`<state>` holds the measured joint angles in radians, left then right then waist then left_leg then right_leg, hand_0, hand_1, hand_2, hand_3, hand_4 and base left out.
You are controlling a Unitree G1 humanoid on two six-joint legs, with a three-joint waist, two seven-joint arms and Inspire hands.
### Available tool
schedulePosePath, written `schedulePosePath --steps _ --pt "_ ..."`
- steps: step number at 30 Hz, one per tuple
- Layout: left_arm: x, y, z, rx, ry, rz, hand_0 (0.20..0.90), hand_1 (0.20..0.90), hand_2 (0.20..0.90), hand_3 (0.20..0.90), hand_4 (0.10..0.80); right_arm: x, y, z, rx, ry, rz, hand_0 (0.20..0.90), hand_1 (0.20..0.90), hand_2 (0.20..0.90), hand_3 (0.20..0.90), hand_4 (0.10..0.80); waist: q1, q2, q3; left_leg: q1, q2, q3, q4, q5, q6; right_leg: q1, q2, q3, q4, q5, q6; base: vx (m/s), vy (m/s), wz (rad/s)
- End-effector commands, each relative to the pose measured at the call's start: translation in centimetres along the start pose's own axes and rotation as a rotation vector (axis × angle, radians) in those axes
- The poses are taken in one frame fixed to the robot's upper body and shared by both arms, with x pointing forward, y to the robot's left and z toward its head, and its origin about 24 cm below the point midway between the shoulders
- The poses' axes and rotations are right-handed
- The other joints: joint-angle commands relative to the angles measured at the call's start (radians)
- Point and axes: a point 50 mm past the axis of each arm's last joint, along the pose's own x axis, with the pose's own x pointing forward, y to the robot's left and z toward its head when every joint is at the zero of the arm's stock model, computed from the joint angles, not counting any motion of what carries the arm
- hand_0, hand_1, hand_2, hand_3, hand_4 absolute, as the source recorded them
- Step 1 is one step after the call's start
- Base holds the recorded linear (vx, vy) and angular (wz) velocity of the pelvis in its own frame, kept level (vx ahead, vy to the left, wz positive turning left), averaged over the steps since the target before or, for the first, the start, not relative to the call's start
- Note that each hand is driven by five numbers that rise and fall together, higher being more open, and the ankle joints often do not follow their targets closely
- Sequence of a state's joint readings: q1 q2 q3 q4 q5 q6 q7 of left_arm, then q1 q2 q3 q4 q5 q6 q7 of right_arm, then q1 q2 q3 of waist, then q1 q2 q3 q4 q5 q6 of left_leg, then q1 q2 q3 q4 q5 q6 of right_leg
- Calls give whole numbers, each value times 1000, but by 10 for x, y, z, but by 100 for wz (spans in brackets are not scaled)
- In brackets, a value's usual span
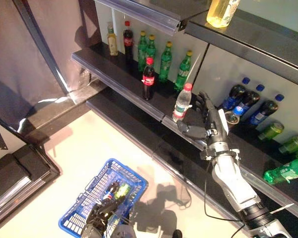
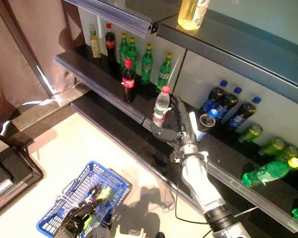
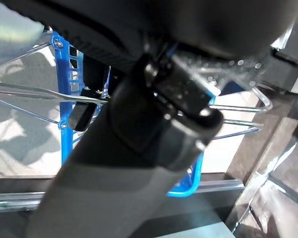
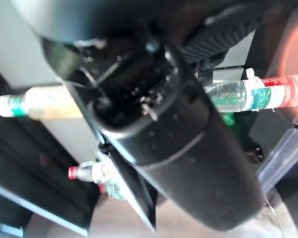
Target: Pick up the drink and place into the basket.
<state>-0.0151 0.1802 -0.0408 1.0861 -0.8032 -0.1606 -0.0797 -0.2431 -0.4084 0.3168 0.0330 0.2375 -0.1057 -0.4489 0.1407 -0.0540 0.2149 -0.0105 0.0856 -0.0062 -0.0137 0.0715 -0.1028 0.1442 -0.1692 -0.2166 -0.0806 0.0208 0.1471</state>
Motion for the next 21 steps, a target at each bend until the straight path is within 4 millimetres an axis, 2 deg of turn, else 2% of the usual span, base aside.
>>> schedulePosePath --steps 1,2,9,12,16,21 --pt "-11 10 -21 194 77 -86 300 300 300 200 100 28 -1 67 68 -321 -138 900 900 900 900 800 46 28 32 -159 2 -95 118 3 -2 -71 -74 -1 179 -29 6 -207 56 11" --pt "-7 1 -13 187 50 -121 300 300 300 200 100 34 1 75 73 -360 -166 900 900 900 900 800 50 39 70 -186 -10 -104 133 3 1 -90 -79 0 190 -29 3 -215 49 8" --pt "4 -28 14 158 -36 -214 300 300 300 200 100 52 2 109 76 -476 -284 900 900 900 900 800 60 70 194 -254 -50 -125 175 -1 15 -145 -98 0 215 -26 -4 -101 43 5" --pt "5 -36 19 147 -59 -237 300 300 300 200 100 56 0 117 76 -505 -324 900 900 900 900 800 60 75 220 -273 -58 -123 186 -3 20 -163 -103 6 218 -22 -3 -31 38 1" --pt "8 -57 36 123 -114 -295 300 300 300 200 100 62 -5 133 87 -563 -383 900 900 900 900 800 57 82 274 -315 -70 -117 205 -4 34 -210 -110 18 222 -5 -3 -36 17 -1" --pt "9 -72 47 107 -155 -327 300 300 300 200 100 65 -8 147 97 -611 -440 900 900 900 900 800 51 74 305 -348 -70 -112 219 -4 43 -257 -106 32 231 9 -4 0 0 0"
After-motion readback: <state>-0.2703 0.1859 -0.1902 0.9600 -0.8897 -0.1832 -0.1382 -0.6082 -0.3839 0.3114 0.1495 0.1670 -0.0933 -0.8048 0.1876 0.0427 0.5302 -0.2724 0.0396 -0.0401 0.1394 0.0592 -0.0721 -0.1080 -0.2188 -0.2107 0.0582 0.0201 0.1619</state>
